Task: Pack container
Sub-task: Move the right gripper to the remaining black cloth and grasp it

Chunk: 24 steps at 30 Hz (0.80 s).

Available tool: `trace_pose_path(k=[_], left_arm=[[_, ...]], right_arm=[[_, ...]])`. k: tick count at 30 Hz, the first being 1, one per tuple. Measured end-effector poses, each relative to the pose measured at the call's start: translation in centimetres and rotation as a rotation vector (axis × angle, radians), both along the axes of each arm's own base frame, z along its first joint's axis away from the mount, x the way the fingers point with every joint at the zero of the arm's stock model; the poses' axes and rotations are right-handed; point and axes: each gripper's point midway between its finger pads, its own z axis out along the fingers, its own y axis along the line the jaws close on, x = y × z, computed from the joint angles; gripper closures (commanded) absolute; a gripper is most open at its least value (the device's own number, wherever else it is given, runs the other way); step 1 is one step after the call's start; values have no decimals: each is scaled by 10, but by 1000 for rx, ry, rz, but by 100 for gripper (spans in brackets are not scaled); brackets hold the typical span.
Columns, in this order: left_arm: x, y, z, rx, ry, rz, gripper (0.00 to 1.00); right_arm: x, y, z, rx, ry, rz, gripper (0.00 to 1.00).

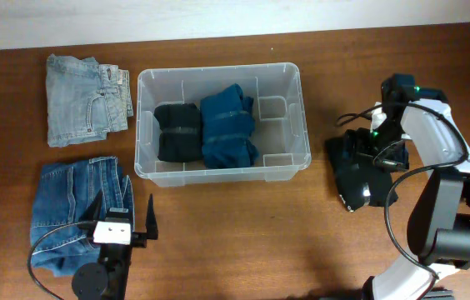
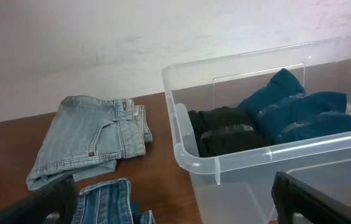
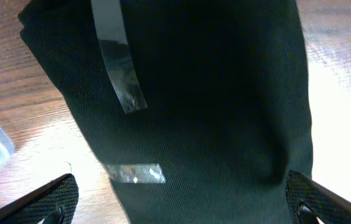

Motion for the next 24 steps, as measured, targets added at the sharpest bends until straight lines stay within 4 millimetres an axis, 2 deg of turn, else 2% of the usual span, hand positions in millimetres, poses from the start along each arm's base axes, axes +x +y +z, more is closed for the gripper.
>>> trace_pose_path(k=[11,15,17,20,21,24], left_arm=[[0,0,0,0,0,0,1],[0,0,0,0,0,0,1],[0,0,0,0,0,0,0],[0,0,0,0,0,0,1],[0,0,0,0,0,0,0],[0,0,0,0,0,0,1]], right_arm=[[-7,-3,-19,12,-8,153,0],[-8,-3,-25,17,4,182,5],[-8,-4,-26,17,3,188,13],[-9,-5,-26,14,4,196,39],[-9,-5,-26,15,4,198,43],[-9,-6,-26,16,6,184,43]])
